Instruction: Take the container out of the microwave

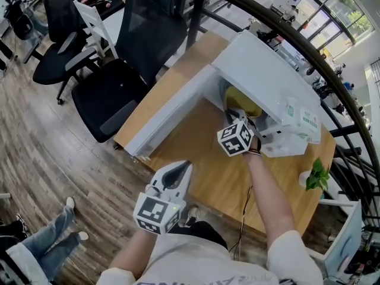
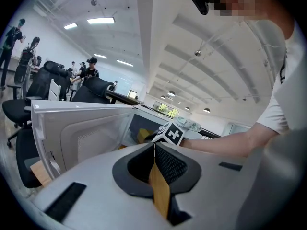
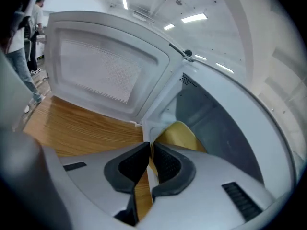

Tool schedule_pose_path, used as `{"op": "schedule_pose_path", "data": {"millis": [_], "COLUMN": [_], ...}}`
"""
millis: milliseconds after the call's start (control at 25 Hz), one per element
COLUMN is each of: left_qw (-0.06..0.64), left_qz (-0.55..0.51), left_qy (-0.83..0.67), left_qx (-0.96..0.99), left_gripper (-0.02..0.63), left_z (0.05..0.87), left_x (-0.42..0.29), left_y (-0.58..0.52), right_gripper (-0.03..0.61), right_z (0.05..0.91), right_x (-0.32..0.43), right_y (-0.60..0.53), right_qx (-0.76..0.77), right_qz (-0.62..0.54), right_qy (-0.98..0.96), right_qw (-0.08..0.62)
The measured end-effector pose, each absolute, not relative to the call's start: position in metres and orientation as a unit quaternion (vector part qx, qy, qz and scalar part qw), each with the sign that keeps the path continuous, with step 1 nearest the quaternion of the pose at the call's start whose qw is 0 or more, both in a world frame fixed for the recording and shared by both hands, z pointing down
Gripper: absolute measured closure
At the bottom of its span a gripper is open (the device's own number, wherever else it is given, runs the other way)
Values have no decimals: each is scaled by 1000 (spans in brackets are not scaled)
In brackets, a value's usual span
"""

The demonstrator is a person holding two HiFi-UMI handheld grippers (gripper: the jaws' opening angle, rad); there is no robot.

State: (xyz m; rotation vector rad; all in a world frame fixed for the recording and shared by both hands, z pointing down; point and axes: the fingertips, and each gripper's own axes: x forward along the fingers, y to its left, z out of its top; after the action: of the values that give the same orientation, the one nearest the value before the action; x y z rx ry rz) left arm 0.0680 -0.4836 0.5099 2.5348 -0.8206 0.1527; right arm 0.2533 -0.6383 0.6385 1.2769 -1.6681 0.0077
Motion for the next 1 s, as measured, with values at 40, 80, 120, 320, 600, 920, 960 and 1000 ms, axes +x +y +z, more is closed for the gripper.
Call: {"op": "schedule_pose_path", "data": {"millis": [40,80,120,320,600,920,960,1000], "left_qw": [232,230,229,222,201,159,156,155], "left_qz": [56,56,56,47,43,51,51,50], "left_qy": [-300,-301,-303,-314,-334,-355,-357,-359], "left_qx": [924,924,924,922,920,920,920,919], "left_gripper": [575,576,576,576,577,577,576,577], "left_z": [509,507,506,495,481,462,461,459], "left_x": [69,69,69,69,69,71,71,71], "left_y": [-481,-479,-477,-466,-439,-407,-404,-399], "right_gripper": [534,534,534,534,537,537,538,538], "right_z": [636,634,631,613,577,543,541,539], "right_x": [249,245,240,211,187,189,191,192], "right_y": [-632,-626,-620,-582,-519,-439,-429,-419], "right_qx": [523,518,513,487,473,462,460,458], "right_qz": [2,0,-2,-4,-7,-10,-11,-12], "right_qy": [-694,-699,-705,-738,-767,-777,-777,-778], "right_qw": [495,492,490,467,433,428,429,430]}}
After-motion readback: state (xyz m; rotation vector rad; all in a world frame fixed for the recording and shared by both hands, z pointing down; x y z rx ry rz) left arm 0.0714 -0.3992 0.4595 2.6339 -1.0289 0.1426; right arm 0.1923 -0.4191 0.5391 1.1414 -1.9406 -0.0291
